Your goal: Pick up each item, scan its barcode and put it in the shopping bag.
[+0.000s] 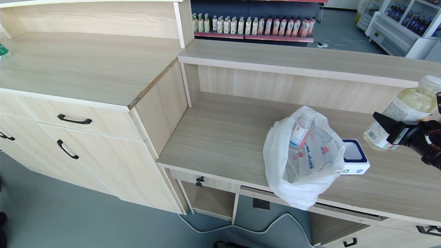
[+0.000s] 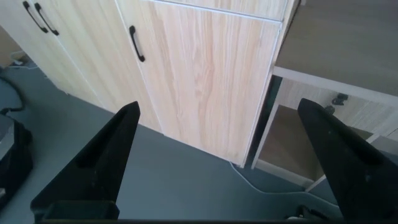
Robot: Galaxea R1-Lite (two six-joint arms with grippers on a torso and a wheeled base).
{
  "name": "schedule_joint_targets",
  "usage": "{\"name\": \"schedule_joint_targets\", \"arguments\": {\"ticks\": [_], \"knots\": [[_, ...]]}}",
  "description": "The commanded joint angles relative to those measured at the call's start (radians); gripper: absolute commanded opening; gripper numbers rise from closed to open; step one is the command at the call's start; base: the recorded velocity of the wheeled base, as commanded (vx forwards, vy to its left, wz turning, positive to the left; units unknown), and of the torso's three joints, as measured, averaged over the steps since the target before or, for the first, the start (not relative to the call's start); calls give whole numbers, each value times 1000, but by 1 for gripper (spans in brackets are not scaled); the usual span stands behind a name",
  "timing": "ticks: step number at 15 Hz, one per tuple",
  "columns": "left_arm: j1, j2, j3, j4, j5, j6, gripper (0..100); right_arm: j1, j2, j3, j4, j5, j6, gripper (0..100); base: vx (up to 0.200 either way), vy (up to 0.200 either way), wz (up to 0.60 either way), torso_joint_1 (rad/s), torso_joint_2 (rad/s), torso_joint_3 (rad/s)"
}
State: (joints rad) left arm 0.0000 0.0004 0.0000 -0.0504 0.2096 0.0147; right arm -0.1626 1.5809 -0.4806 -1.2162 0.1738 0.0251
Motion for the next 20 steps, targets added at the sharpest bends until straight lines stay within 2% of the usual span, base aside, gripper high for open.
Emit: {"name": "schedule_joint_targets", "arguments": {"ticks": [1, 5, 10, 14, 20], "knots": [[0, 0, 0, -2, 1, -1, 100, 6, 10, 4, 0, 1, 3, 0, 0, 0, 0, 0, 0, 0], [0, 0, 0, 0, 1, -1, 100, 113, 76, 45, -54, 4, -4, 0, 0, 0, 0, 0, 0, 0], [-2, 0, 0, -2, 1, -1, 100, 184, 335, 125, -355, 9, -76, 0, 0, 0, 0, 0, 0, 0], [0, 0, 0, 0, 1, -1, 100, 229, 430, 96, -355, 9, -93, 0, 0, 0, 0, 0, 0, 0], [0, 0, 0, -2, 1, 1, 100, 271, 561, -64, -355, 9, -99, 0, 0, 0, 0, 0, 0, 0]]}}
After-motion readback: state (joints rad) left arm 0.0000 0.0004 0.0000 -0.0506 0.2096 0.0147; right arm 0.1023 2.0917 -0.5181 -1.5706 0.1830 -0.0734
